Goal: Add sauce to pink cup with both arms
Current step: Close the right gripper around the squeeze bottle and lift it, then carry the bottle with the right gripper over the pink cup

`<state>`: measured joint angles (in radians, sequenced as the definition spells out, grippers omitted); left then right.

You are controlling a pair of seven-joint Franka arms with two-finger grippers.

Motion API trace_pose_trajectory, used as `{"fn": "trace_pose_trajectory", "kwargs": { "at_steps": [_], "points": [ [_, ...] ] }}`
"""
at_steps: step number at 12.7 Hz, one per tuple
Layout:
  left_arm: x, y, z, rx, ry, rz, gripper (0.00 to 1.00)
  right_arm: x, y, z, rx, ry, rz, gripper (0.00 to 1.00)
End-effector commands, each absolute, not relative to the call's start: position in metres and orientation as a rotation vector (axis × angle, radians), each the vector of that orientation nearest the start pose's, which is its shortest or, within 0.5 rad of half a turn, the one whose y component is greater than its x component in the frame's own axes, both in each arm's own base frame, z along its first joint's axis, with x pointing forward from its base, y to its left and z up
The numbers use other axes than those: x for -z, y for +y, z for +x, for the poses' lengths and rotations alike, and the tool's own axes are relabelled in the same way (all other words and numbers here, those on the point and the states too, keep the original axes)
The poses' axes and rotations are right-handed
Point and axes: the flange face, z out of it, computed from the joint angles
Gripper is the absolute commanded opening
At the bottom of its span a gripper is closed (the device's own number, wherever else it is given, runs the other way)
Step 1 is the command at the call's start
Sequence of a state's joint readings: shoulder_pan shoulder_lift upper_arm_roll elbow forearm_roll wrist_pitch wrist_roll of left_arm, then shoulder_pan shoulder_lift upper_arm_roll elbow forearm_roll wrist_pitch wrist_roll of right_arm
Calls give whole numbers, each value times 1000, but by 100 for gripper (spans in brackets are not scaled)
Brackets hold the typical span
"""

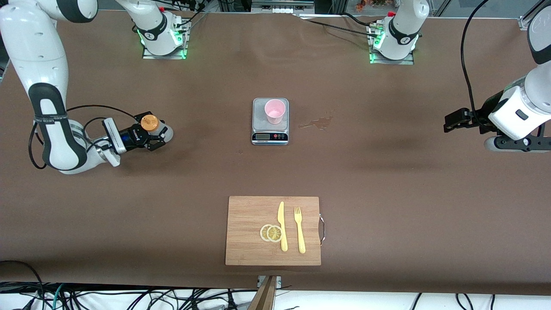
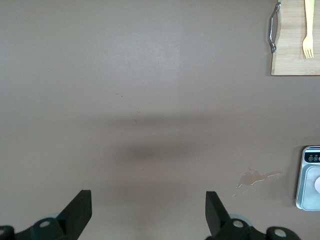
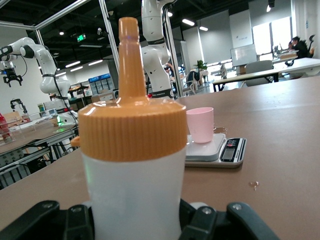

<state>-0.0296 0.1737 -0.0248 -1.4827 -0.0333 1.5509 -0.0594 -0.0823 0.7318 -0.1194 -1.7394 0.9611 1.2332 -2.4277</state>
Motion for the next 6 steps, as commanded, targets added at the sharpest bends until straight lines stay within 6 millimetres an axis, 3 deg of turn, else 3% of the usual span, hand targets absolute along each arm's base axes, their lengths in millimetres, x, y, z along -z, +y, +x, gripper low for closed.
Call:
{"fn": "trace_pose_trajectory", "kwargs": {
  "at_steps": [1, 2, 6],
  "points": [
    [-571, -33, 601, -166, 13, -3193, 100, -219, 24, 568, 565, -1463, -1098, 18],
    [-571, -33, 601, -166, 13, -3193, 100, -231, 39, 575, 544, -1512, -1097, 18],
    [-571, -33, 601, -166, 13, -3193, 100, -248, 92, 589, 452, -1612, -1159, 19]
  ]
}}
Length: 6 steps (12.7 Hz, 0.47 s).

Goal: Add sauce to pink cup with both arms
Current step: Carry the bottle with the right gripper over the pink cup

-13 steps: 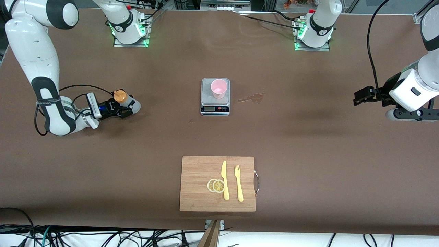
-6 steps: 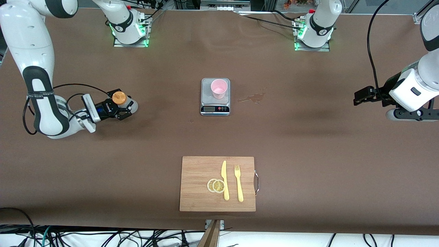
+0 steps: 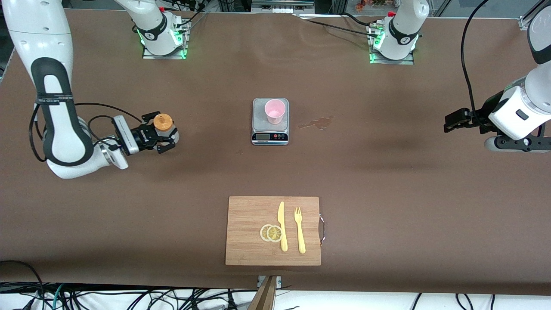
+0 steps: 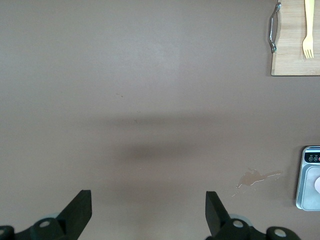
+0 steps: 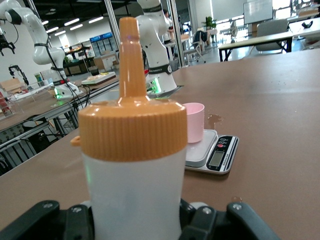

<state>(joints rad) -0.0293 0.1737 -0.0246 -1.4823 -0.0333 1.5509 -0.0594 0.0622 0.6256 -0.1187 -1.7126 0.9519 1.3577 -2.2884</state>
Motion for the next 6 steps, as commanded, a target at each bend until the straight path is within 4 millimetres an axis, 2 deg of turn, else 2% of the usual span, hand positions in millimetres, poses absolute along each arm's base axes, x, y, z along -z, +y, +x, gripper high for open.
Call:
{"fn": "trace_pose_trajectory", "kwargs": {
  "at_steps": [1, 3, 5, 6],
  "points": [
    [-571, -33, 601, -166, 13, -3193, 100, -252, 108, 591, 420, -1648, -1189, 18],
    [-571, -31, 601, -165, 8, -3193, 100, -264, 136, 594, 338, -1715, -1279, 18],
    [-571, -31, 601, -165, 8, -3193, 100, -284, 168, 594, 262, -1799, -1356, 18],
    [-571, -31, 601, -165, 8, -3193, 100, -285, 181, 593, 241, -1806, -1382, 18]
  ]
}}
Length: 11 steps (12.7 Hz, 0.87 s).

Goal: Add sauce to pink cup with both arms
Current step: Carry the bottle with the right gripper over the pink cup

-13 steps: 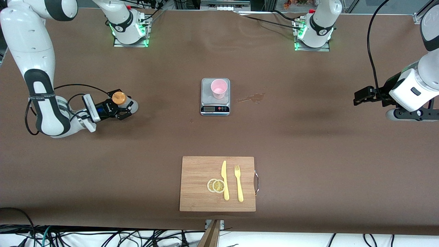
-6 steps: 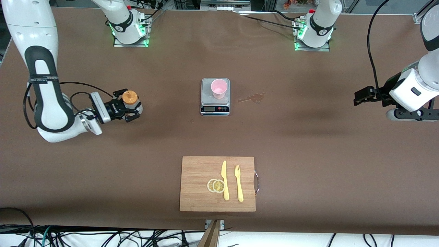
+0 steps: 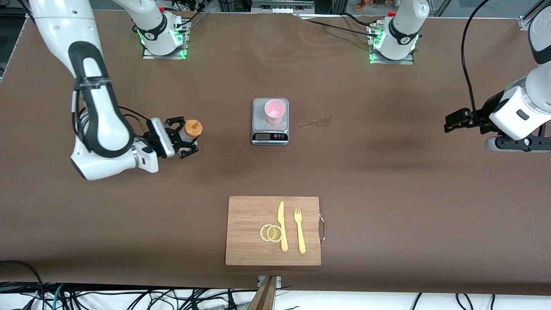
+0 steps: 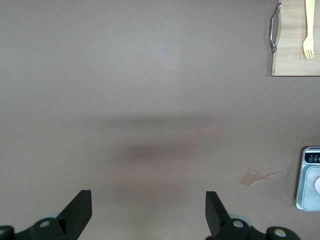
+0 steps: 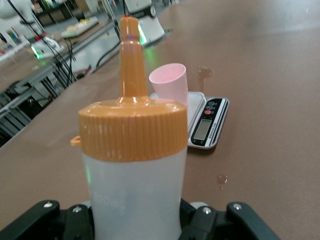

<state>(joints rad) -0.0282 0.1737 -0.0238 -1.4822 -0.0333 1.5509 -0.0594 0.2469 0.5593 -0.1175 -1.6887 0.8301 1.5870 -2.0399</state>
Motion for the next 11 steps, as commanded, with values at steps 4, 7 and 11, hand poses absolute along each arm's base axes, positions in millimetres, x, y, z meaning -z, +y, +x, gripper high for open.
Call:
{"fn": "trace_pose_trajectory", "kwargs": {
  "at_steps": [4, 7, 11],
  "points": [
    [-571, -31, 601, -165, 8, -3193, 100, -299, 226, 586, 144, -1865, -1504, 18],
    [-571, -31, 601, -165, 8, -3193, 100, -299, 261, 577, 73, -1909, -1580, 18],
    [-571, -31, 601, -165, 8, -3193, 100, -297, 307, 555, -96, -1952, -1710, 19]
  ]
}}
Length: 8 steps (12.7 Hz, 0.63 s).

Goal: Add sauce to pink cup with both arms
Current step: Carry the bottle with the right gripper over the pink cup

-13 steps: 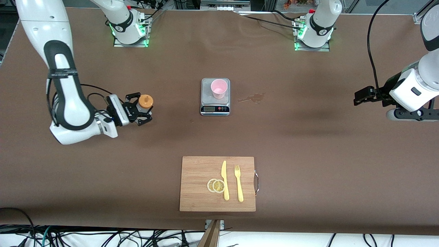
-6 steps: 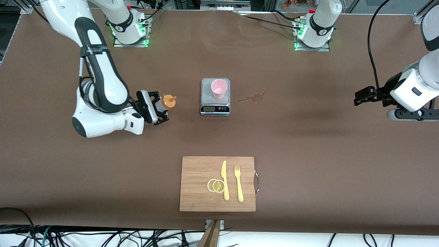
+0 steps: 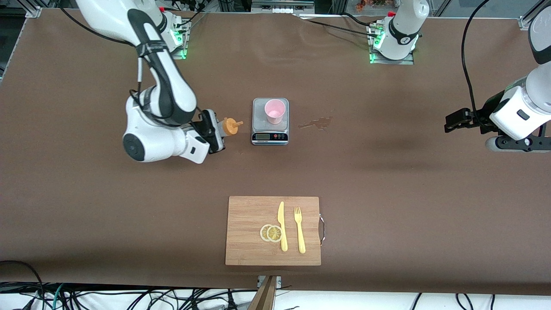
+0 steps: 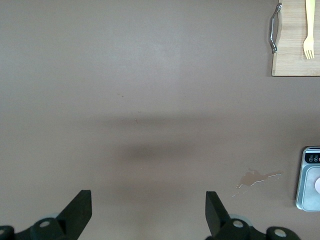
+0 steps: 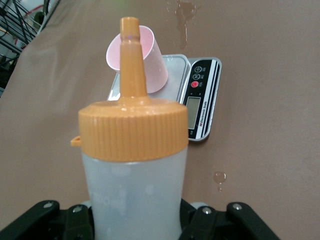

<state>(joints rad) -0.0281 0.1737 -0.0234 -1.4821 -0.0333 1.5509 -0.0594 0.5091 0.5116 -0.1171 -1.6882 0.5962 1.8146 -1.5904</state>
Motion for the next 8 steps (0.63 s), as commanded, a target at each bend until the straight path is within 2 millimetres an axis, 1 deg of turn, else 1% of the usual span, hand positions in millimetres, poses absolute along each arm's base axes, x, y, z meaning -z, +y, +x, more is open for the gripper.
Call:
{"fn": "trace_pose_trajectory", "kwargs": {
  "at_steps": [1, 3, 4, 5, 7, 8],
  "points": [
    [-571, -31, 601, -165, 8, -3193, 100, -298, 314, 549, -143, -1967, -1743, 19],
    [-571, -31, 601, -165, 8, -3193, 100, -305, 325, 539, -188, -2007, -1758, 19],
    [-571, -31, 601, -165, 8, -3193, 100, -305, 333, 531, -229, -2015, -1774, 19],
    [-571, -31, 601, -165, 8, -3193, 100, -302, 334, 523, -284, -2049, -1783, 19],
    [-571, -31, 601, -165, 8, -3193, 100, -301, 344, 511, -334, -2071, -1788, 19],
    [-572, -31, 601, -166, 8, -3195, 100, -302, 344, 502, -364, -2091, -1789, 19]
  ]
}}
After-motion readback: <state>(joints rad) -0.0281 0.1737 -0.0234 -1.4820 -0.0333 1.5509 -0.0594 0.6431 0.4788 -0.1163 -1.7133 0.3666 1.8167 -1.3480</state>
